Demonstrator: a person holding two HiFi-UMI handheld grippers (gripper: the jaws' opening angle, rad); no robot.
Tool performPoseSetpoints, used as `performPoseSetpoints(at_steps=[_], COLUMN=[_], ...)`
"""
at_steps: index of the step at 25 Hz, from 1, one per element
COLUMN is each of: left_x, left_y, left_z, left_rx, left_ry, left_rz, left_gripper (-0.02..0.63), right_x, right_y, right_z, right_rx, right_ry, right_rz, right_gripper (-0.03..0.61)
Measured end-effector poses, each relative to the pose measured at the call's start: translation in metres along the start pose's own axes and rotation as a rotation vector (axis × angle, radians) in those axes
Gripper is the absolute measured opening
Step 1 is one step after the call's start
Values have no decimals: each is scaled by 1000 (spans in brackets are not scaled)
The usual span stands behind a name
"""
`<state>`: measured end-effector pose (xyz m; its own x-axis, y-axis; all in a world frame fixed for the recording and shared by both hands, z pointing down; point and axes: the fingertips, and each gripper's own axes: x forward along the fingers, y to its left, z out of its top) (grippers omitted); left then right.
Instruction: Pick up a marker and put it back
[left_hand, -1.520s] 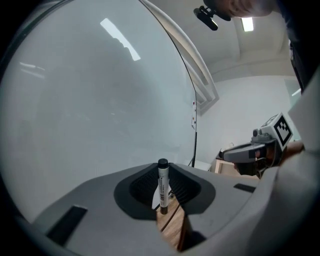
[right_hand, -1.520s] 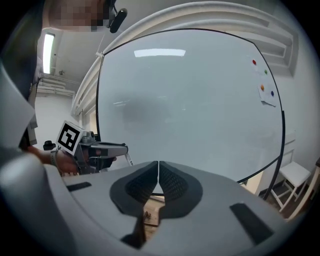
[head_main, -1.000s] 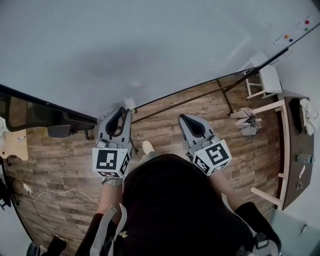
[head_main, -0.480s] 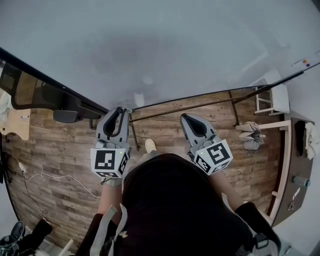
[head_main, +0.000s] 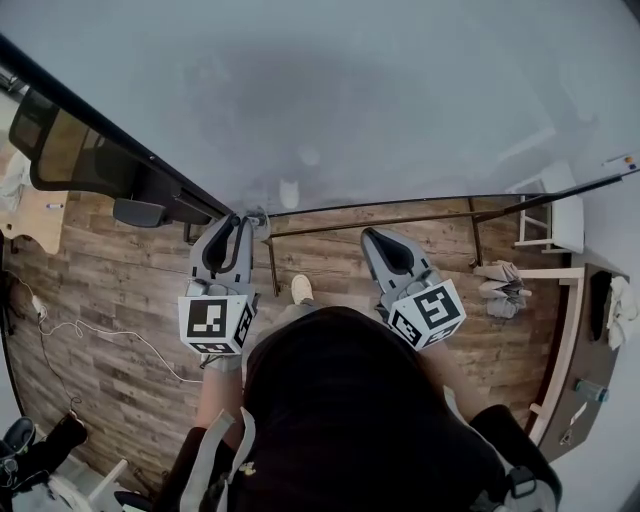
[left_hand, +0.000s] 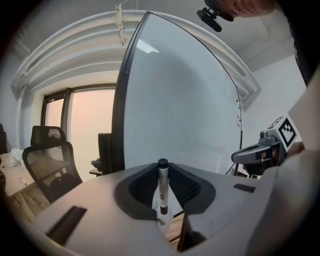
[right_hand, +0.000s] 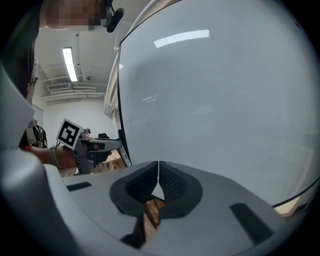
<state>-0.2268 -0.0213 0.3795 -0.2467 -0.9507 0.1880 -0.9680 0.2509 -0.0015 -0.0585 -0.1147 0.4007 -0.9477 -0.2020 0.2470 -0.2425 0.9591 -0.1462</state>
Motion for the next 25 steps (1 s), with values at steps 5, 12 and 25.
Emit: performPoseSetpoints(at_steps=[5, 12, 25], left_x=[-5, -7, -3], left_y=[11, 24, 32], left_z=[-13, -43, -76], left_rx=[-16, -44, -67], left_ry=[21, 70, 122], left_rz=[40, 76, 93], left_gripper=[72, 72, 74], right_x=[10, 24, 36], right_y=[5, 12, 16], right_z=[-2, -8, -15], right_rx=[-5, -17, -24], right_ry=[16, 44, 81], right_rz=[34, 73, 91], right_gripper=[19, 18, 18])
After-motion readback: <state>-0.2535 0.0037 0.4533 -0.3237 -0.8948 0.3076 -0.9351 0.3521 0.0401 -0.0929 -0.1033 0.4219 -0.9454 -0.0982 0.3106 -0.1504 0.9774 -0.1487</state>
